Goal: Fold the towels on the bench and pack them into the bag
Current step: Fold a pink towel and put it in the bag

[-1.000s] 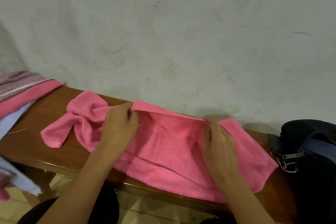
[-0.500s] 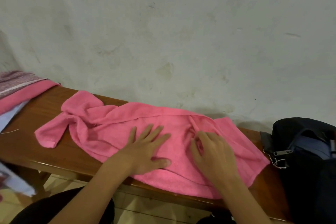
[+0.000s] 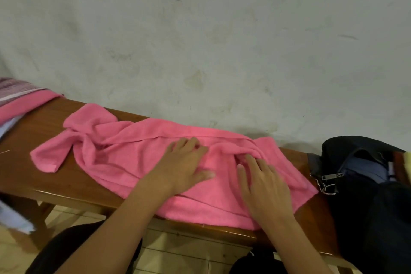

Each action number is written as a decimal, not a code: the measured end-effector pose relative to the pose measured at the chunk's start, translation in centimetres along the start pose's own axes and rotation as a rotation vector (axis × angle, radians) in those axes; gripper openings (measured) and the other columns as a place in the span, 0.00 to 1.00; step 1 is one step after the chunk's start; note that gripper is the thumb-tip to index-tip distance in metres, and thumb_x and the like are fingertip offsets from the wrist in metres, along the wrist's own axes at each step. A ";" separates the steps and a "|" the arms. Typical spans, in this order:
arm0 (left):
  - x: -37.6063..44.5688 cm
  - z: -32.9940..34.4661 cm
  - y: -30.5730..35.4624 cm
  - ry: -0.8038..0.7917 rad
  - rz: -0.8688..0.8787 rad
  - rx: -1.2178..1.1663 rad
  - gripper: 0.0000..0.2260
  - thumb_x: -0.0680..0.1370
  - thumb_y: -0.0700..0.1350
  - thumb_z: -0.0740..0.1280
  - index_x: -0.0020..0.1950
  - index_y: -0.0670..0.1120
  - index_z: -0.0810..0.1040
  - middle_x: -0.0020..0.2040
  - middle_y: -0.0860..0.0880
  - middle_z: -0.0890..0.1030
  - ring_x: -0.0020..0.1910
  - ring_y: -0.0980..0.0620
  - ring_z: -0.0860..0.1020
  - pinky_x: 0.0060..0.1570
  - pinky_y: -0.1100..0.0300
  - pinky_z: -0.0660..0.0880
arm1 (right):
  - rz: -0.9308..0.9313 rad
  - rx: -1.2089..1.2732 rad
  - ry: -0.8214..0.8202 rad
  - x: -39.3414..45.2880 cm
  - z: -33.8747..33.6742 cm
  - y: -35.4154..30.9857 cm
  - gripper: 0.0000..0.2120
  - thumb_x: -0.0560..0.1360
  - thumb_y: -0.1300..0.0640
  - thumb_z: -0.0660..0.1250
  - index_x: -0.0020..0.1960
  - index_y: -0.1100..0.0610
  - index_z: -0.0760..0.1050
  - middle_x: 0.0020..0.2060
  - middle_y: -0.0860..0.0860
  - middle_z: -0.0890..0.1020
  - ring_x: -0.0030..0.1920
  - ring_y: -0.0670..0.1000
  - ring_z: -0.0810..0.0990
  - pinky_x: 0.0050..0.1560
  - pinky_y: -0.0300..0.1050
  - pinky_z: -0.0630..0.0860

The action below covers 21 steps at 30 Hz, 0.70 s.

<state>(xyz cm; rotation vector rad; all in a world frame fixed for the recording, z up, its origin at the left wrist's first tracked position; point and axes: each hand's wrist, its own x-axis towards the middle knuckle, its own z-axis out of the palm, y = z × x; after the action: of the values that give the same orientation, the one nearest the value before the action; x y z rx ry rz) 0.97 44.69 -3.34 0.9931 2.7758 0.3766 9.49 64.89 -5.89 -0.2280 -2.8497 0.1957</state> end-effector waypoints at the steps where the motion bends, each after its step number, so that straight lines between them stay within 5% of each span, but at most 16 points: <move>1: 0.6 0.5 1.0 0.030 0.054 -0.003 0.37 0.73 0.71 0.44 0.77 0.53 0.61 0.74 0.51 0.63 0.73 0.49 0.59 0.74 0.47 0.56 | -0.005 0.050 -0.020 -0.2 -0.1 0.1 0.19 0.82 0.45 0.49 0.61 0.51 0.74 0.53 0.48 0.81 0.42 0.47 0.79 0.39 0.39 0.76; 5: 2.3 2.5 4.0 0.027 0.186 -0.039 0.25 0.83 0.59 0.53 0.79 0.52 0.58 0.78 0.55 0.60 0.77 0.53 0.57 0.75 0.50 0.55 | -0.029 0.280 -0.120 -0.8 -0.1 0.6 0.12 0.81 0.49 0.51 0.56 0.52 0.71 0.48 0.46 0.78 0.38 0.43 0.75 0.40 0.38 0.75; 7: 2.5 2.8 5.0 0.017 0.169 -0.020 0.25 0.83 0.56 0.56 0.79 0.53 0.56 0.78 0.54 0.60 0.76 0.52 0.58 0.74 0.50 0.56 | -0.015 0.292 -0.109 -0.9 -0.2 0.8 0.02 0.82 0.55 0.57 0.53 0.51 0.68 0.46 0.46 0.76 0.38 0.42 0.72 0.38 0.34 0.71; 9: 2.5 2.6 5.0 0.017 0.126 0.036 0.29 0.81 0.59 0.59 0.79 0.54 0.55 0.77 0.54 0.61 0.75 0.49 0.59 0.72 0.49 0.58 | 0.008 0.250 -0.068 -0.8 -0.1 1.2 0.03 0.81 0.56 0.59 0.54 0.54 0.70 0.49 0.47 0.76 0.41 0.42 0.73 0.41 0.33 0.71; 12: 2.3 2.2 4.3 -0.027 0.055 0.058 0.37 0.75 0.63 0.64 0.80 0.56 0.51 0.76 0.51 0.60 0.74 0.46 0.58 0.73 0.47 0.56 | 0.035 0.112 0.035 -0.1 0.6 2.0 0.09 0.77 0.55 0.64 0.54 0.59 0.76 0.52 0.54 0.81 0.52 0.54 0.79 0.55 0.49 0.77; 14: 2.2 2.0 4.1 -0.085 0.037 0.060 0.43 0.72 0.63 0.67 0.80 0.57 0.47 0.75 0.49 0.59 0.73 0.46 0.56 0.73 0.46 0.54 | 0.042 0.051 0.054 0.4 0.9 2.4 0.15 0.76 0.51 0.65 0.58 0.60 0.76 0.56 0.57 0.80 0.59 0.58 0.77 0.64 0.57 0.73; 18: 2.1 2.1 4.1 -0.215 0.033 0.050 0.48 0.71 0.65 0.67 0.79 0.61 0.37 0.79 0.52 0.46 0.78 0.45 0.43 0.75 0.38 0.42 | 0.023 0.022 -0.013 1.6 0.9 2.5 0.33 0.77 0.43 0.56 0.79 0.54 0.59 0.79 0.56 0.57 0.80 0.58 0.51 0.78 0.61 0.43; 21: 2.2 2.6 3.9 -0.317 0.011 0.091 0.48 0.73 0.67 0.63 0.76 0.61 0.29 0.78 0.53 0.31 0.76 0.47 0.30 0.73 0.35 0.34 | 0.086 0.057 -0.135 2.8 1.3 3.0 0.33 0.78 0.40 0.47 0.81 0.45 0.45 0.81 0.51 0.44 0.80 0.55 0.41 0.77 0.62 0.40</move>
<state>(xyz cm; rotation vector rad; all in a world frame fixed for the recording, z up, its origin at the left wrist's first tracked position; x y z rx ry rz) 2.26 49.50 -4.85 0.9913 2.5197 0.0843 6.84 68.21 -6.87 -0.3376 -2.9653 0.3208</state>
